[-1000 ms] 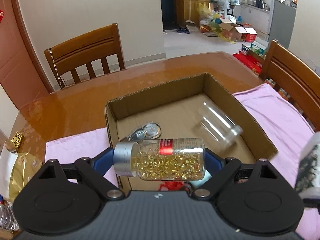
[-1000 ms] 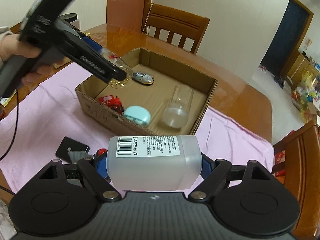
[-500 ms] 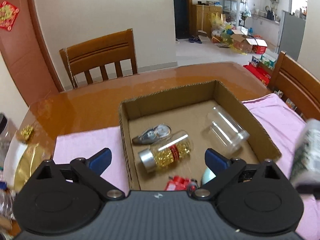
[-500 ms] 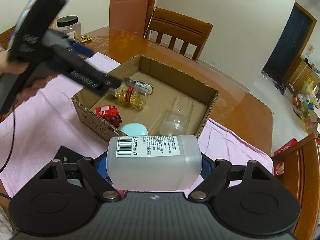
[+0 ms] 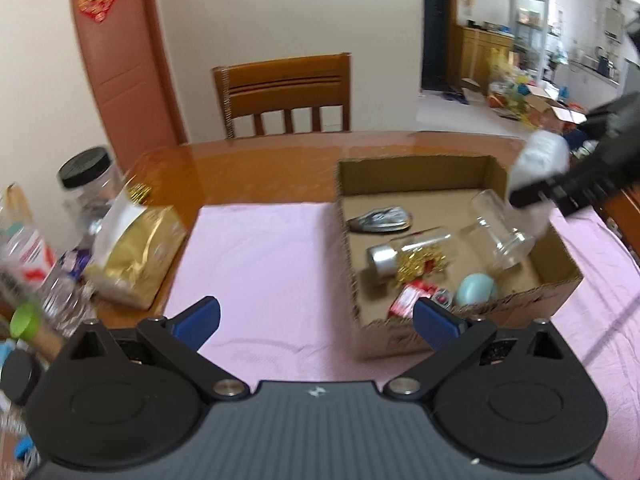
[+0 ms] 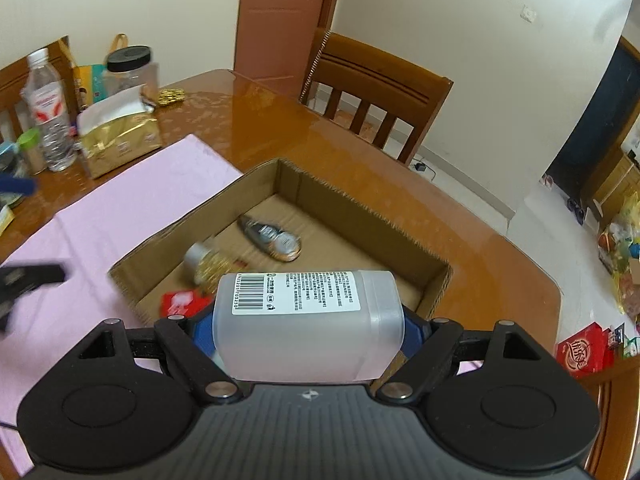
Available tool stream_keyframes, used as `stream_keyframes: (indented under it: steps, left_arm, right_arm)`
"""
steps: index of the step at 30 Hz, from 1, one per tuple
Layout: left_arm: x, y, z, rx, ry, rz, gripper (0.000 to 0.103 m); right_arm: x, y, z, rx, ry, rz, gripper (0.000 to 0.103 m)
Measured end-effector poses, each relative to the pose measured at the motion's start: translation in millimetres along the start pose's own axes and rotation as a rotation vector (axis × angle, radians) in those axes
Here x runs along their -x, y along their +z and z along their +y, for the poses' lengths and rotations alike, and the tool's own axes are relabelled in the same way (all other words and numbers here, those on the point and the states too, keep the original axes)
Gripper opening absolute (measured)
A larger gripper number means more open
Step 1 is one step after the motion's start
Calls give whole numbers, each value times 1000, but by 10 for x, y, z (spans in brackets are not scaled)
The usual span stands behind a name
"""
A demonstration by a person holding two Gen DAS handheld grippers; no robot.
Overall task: Organize rigid objects
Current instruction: 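Carry the gold-capsule jar and white bottle into the box and release both, then move both tools back toward the grey toy figure and pink card pack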
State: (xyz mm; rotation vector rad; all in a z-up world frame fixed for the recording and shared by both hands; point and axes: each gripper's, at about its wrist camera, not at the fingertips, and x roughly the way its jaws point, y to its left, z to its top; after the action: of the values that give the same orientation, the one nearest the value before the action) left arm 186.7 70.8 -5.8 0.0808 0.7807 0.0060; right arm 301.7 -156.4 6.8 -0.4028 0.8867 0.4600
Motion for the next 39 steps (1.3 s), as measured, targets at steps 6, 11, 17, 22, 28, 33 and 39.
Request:
stream_keyframes:
  steps: [6,11,17,22,28,33,39]
  left_arm:
    - [53,-201,149,60,28,43,102]
    - [68,-345,208,91,51,69,102]
    - [82,-415,248,99,67,83,102]
    - [86,-421,264,85,60,85,102]
    - [107,-434,250,56,32,76,102]
    - [99,-464,260,28,-6,69,102]
    - [47,-543,282,-6,-47,76,102]
  right_arm:
    - [-456,295,-130,25,-9,19,87]
    - [-784,453,-213,17,-21,42,87]
    - [-777,503,-237,1,-37,14,103]
    - [-559,420,-252,-33,-34,3,103]
    - [-163,189,-152,-86,-60,-9,103]
    - [136,-75,-21,-154,-102,-16,103]
    - [287,-548,126,-305,-157,20,103]
